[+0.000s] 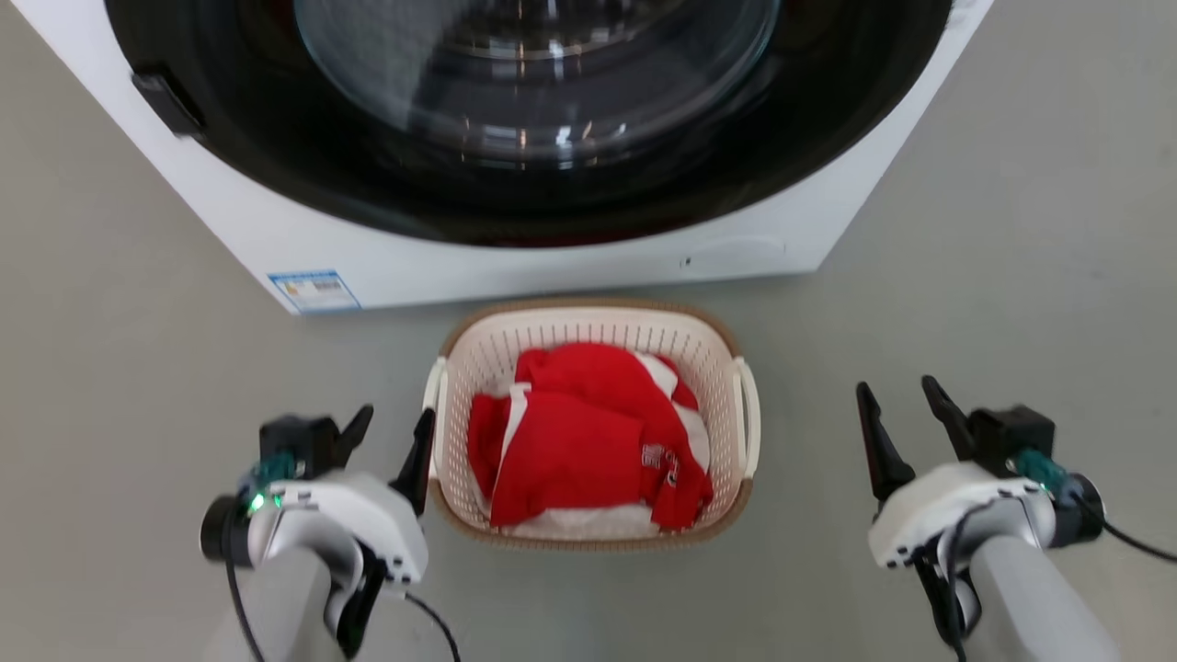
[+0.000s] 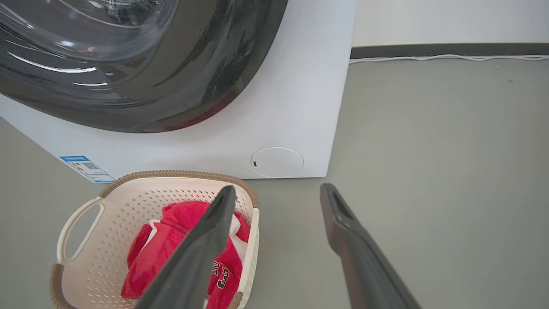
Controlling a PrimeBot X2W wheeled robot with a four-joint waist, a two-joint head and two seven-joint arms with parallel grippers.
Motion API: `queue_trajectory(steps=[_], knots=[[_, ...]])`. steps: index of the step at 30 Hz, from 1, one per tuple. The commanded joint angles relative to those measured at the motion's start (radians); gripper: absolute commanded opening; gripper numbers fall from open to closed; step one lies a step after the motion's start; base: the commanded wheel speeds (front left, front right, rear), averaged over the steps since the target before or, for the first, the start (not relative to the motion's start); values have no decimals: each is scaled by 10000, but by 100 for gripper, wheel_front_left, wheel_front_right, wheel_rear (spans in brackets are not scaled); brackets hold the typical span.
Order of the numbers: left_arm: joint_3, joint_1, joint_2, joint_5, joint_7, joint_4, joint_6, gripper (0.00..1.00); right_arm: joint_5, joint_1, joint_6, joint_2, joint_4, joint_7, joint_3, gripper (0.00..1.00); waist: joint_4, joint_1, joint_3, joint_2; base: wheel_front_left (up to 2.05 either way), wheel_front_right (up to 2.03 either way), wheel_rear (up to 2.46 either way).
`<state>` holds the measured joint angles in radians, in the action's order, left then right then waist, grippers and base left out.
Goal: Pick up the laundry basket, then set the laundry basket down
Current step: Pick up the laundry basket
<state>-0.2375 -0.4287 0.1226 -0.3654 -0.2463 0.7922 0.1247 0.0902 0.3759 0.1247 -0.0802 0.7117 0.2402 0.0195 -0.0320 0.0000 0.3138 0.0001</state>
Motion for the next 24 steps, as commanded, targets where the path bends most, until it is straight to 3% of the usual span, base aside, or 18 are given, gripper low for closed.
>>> queue_trajectory(steps=[1, 10, 24], knots=[[167, -617, 185, -134, 26, 215, 60, 100, 40, 402, 60, 87, 235, -73, -302, 100, 39, 0, 505, -1, 0, 0, 0], [-537, -2295, 63, -359, 165, 1942, 60, 100, 142, 1925, 60, 227, 1978, -19, -723, 100, 41, 0, 1711, -1, 0, 0, 0], [-1184, -3987, 143, -672, 76, 3448, 60, 100, 173, 3147, 60, 282, 2825, 207, -977, 100, -12, 0, 3414, -1, 0, 0, 0]])
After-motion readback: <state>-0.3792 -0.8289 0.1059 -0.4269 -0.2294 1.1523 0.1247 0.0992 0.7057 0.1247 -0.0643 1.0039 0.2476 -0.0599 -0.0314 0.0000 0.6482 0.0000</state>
